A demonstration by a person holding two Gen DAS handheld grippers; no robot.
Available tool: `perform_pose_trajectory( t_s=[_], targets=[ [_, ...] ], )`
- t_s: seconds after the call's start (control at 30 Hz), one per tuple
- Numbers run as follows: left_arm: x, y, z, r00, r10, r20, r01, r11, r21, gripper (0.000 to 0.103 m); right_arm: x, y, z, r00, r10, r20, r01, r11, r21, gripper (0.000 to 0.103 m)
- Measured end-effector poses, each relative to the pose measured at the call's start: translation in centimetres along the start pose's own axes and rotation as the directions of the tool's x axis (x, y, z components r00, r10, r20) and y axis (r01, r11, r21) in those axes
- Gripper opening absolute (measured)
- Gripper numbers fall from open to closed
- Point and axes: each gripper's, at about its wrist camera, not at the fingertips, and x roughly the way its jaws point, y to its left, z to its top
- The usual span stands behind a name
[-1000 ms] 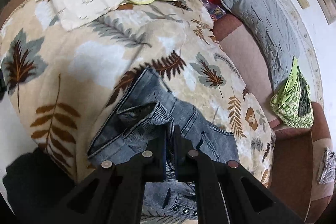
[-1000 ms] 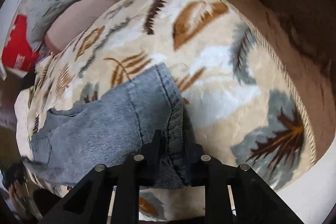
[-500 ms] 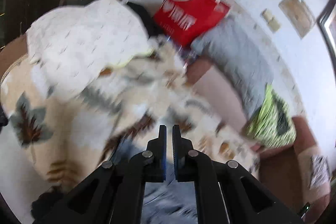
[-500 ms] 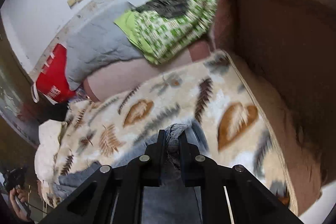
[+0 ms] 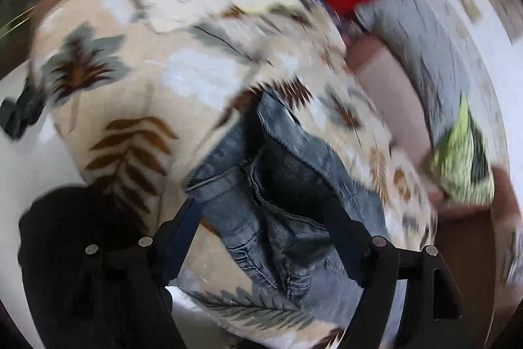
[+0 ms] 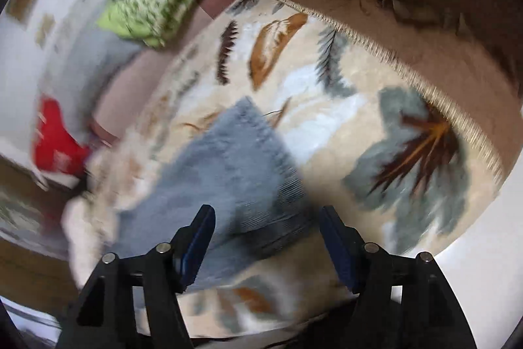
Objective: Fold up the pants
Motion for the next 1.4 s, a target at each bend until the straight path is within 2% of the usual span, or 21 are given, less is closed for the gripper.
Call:
perform_pose_trajectory(
  t_s=[0.07,0.17,0.23,0.3,0.43,0.5,0.53,0.67,0.7,0.77,0.8,0.87,0.9,0.97,1.07,1.17,1.23,1.3,1.37,1.4],
  targets=[
    [0.2,0.8,-0.1,1.000,0.016,0.008,-0.015,0.998,-0.055,0.078,1.4,-0.1,-0.3,0.996,0.081,-0.046,-0.077,0.994,0.074,0.070],
    [-0.8,1.2,-0.1,0.999,0.018,0.032,-0.015,0.996,-0.092,0.078,3.2,-0.5,-0.5,0.990,0.129,-0.056,-0.120,0.982,0.147,0.070],
    [-1.2,1.6,-0.4,0.999,0.035,0.040,-0.030,0.993,-0.114,0.078,4.2,-0.1,-0.8,0.985,0.160,-0.068,-0.147,0.977,0.156,0.070],
    [-0.6,1.6,-0.8,0.997,0.069,0.016,-0.066,0.990,-0.123,0.078,4.9,0.2,-0.9,0.985,0.155,-0.080,-0.142,0.978,0.156,0.070],
    [1.2,0.1,-1.2,0.997,0.065,-0.030,-0.067,0.996,-0.060,0.078,5.9,-0.3,-1.1,0.984,0.154,-0.092,-0.137,0.976,0.172,0.070],
    [2.0,0.8,-1.8,0.993,0.052,-0.109,-0.065,0.990,-0.124,0.078,5.9,-0.4,-1.1,0.983,0.159,-0.092,-0.141,0.974,0.177,0.070],
    [1.8,1.1,-2.4,0.991,0.060,-0.119,-0.077,0.987,-0.141,0.077,5.7,-0.4,-1.1,0.983,0.163,-0.088,-0.145,0.973,0.181,0.070],
    [2.0,0.9,-4.4,0.986,0.055,-0.157,-0.075,0.989,-0.127,0.077,5.1,-1.2,-0.9,0.986,0.150,-0.075,-0.135,0.975,0.177,0.070],
    [2.5,0.7,-4.2,0.987,0.051,-0.155,-0.072,0.989,-0.130,0.074,5.2,-1.4,-0.9,0.985,0.156,-0.079,-0.139,0.973,0.186,0.070],
    [3.4,0.3,-3.4,0.986,0.058,-0.158,-0.080,0.987,-0.140,0.040,5.4,-1.4,-0.9,0.984,0.154,-0.085,-0.137,0.973,0.185,0.070],
    [4.0,-0.3,-2.8,0.985,0.040,-0.169,-0.060,0.991,-0.117,0.009,5.4,-1.3,-0.9,0.984,0.154,-0.086,-0.137,0.974,0.180,0.070],
    [4.1,-1.3,-1.5,0.987,0.002,-0.162,-0.016,0.996,-0.091,0.005,5.4,-1.0,-0.7,0.986,0.138,-0.089,-0.122,0.979,0.163,0.070],
    [3.8,-1.9,-0.9,0.989,-0.013,-0.149,0.002,0.997,-0.076,0.004,5.5,-0.9,-0.6,0.987,0.130,-0.091,-0.115,0.981,0.157,0.067],
    [2.8,-3.5,0.7,0.996,-0.030,-0.089,0.028,0.999,-0.026,0.003,5.7,-0.6,-0.4,0.990,0.098,-0.101,-0.085,0.989,0.125,0.037],
    [0.4,-6.3,3.6,0.997,-0.065,0.032,0.064,0.997,0.044,0.003,5.6,-0.1,-0.5,0.993,0.060,-0.106,-0.051,0.995,0.085,0.032],
    [-1.1,-6.5,4.1,0.992,-0.028,0.126,0.013,0.993,0.117,0.003,5.0,0.2,-0.9,0.993,0.054,-0.103,-0.047,0.997,0.068,0.032],
    [0.3,-5.0,3.6,0.995,0.024,0.092,-0.034,0.993,0.109,0.003,5.4,-0.1,-1.8,0.992,0.032,-0.123,-0.025,0.998,0.063,0.032],
    [3.1,-3.0,2.4,0.996,0.086,0.007,-0.087,0.991,0.101,0.003,5.8,-0.8,-2.6,0.992,0.034,-0.123,-0.025,0.997,0.075,0.033],
    [6.1,-1.8,1.2,0.986,0.129,-0.107,-0.115,0.985,0.124,0.014,5.4,-1.5,-2.4,0.993,0.062,-0.105,-0.051,0.993,0.111,0.033],
    [6.6,-1.1,0.6,0.980,0.139,-0.142,-0.123,0.986,0.115,0.029,5.1,-1.5,-2.1,0.994,0.055,-0.094,-0.045,0.993,0.112,0.033]
  ],
)
